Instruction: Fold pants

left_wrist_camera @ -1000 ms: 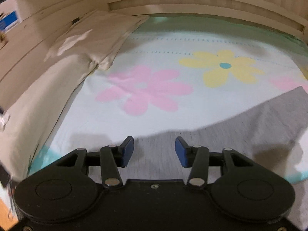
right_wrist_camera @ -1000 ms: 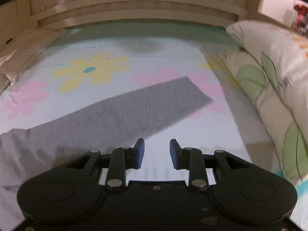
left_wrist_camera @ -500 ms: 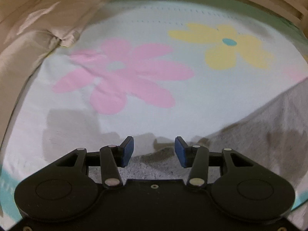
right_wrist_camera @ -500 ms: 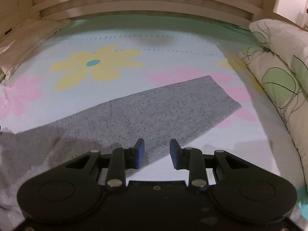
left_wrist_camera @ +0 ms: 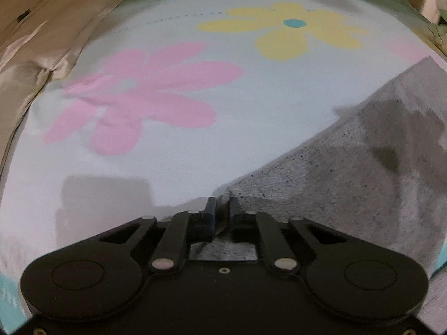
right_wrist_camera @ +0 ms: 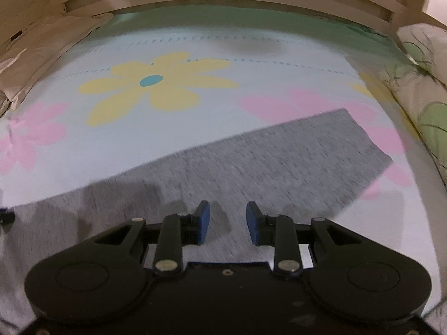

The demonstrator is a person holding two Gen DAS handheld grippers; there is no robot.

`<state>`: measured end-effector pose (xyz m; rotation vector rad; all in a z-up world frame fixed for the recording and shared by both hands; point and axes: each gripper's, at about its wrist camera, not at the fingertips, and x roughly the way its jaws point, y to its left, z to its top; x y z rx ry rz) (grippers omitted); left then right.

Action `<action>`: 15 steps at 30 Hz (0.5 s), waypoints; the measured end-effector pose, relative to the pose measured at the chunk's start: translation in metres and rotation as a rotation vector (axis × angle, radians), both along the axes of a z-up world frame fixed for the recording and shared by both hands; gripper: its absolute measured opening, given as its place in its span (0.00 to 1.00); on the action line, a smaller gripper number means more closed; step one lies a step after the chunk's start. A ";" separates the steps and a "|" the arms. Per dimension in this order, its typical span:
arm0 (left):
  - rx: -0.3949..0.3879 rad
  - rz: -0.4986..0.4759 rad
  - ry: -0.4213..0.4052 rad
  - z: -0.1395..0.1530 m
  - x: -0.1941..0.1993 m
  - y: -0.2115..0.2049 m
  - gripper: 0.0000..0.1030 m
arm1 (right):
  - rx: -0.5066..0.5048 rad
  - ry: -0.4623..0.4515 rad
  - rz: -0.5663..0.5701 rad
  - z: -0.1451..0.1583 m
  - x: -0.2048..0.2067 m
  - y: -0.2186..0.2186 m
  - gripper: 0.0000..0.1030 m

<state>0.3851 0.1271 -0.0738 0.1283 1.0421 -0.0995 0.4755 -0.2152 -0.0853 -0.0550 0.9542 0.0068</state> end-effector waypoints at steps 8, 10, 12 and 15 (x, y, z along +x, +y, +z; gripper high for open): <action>-0.047 -0.044 -0.109 0.028 -0.056 -0.001 0.08 | 0.043 0.019 -0.047 -0.007 0.056 0.028 0.30; -0.058 -0.064 -0.117 0.031 -0.071 -0.004 0.08 | 0.071 0.025 -0.074 -0.009 0.066 0.032 0.30; -0.050 -0.085 -0.125 0.032 -0.082 -0.008 0.08 | 0.103 0.051 -0.107 -0.012 0.075 0.037 0.30; -0.040 -0.096 -0.130 0.029 -0.091 -0.013 0.08 | 0.123 0.100 -0.185 -0.019 0.087 0.040 0.30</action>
